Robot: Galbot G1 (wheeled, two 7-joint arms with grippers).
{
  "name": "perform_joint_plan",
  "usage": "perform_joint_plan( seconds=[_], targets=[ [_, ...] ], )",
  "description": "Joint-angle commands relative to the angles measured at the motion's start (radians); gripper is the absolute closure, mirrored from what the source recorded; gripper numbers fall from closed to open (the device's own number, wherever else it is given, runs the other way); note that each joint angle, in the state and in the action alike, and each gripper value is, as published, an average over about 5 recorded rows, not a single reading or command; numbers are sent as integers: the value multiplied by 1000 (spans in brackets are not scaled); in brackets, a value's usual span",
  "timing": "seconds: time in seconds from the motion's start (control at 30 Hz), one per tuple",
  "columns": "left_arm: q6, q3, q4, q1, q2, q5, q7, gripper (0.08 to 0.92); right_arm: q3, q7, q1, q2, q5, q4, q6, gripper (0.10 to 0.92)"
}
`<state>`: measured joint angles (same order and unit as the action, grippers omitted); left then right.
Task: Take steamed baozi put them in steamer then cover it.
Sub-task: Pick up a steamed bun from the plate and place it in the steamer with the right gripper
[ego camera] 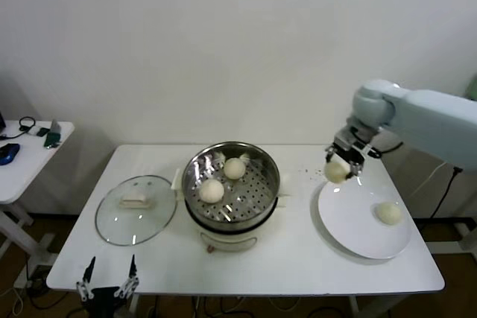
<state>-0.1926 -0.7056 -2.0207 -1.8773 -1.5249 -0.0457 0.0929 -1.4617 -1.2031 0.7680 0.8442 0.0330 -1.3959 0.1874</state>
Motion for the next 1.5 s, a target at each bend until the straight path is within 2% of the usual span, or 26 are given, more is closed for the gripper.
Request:
perform_joint_plan(
  seconds=[0.03, 0.43, 0.67, 1.3, 1.4, 1.5],
  targets=[
    [-2, 1, 2, -1, 1, 2, 0, 177, -45, -10, 191, 203, -16, -141, 168, 347],
    [-9, 3, 12, -6, 9, 9, 0, 177, 84, -11, -23, 524, -102, 10, 188, 347],
    [-5, -1, 11, -6, 12, 16, 0, 177, 86, -13, -156, 632, -153, 111, 218, 343],
    [-5, -4, 30, 1, 22, 29, 0, 177, 48, -28, -222, 618, -140, 98, 220, 339],
    [-4, -4, 31, 2, 24, 29, -1, 177, 49, -28, -218, 610, -135, 88, 215, 315],
    [-2, -6, 31, 5, 27, 28, -1, 177, 48, -33, -212, 599, -133, 79, 212, 256]
  ],
)
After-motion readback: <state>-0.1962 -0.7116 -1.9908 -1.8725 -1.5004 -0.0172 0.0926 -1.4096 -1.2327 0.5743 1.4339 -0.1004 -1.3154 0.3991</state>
